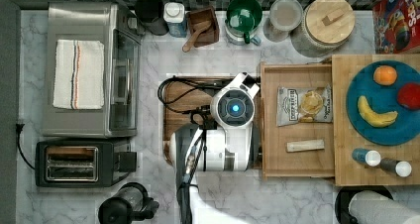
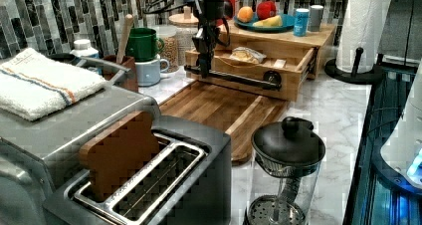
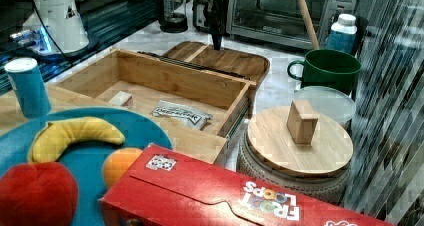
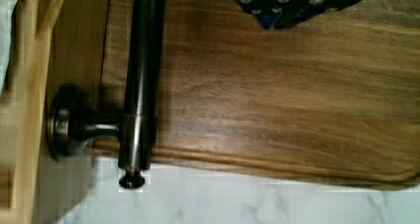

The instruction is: Close the drawer.

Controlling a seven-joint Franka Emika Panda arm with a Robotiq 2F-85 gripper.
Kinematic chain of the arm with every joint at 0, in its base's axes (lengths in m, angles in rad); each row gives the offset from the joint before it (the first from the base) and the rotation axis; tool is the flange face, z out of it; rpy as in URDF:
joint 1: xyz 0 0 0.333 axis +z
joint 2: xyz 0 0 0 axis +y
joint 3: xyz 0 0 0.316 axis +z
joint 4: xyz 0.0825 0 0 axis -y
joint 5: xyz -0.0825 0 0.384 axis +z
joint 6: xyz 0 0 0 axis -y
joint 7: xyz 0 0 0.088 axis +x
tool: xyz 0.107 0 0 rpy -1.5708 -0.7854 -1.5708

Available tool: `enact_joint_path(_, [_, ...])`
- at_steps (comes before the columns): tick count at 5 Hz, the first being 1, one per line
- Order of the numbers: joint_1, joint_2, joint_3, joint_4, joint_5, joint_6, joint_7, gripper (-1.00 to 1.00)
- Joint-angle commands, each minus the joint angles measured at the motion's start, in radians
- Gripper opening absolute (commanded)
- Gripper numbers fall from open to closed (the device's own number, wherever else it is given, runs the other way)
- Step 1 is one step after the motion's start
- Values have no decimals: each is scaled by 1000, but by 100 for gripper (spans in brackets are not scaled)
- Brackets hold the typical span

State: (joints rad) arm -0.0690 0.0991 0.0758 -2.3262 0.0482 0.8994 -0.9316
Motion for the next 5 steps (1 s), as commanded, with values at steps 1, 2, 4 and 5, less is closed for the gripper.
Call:
enact_joint_path(1, [-24, 74, -5, -3, 17, 91, -28, -100])
enact_joint_path(2, [-54, 56, -10, 1, -6, 54, -51, -100])
enact_joint_path(4, [-132, 33, -45, 37, -13, -19, -174, -100])
enact_joint_path(5, [-183, 62, -66, 71, -14, -28, -256, -100])
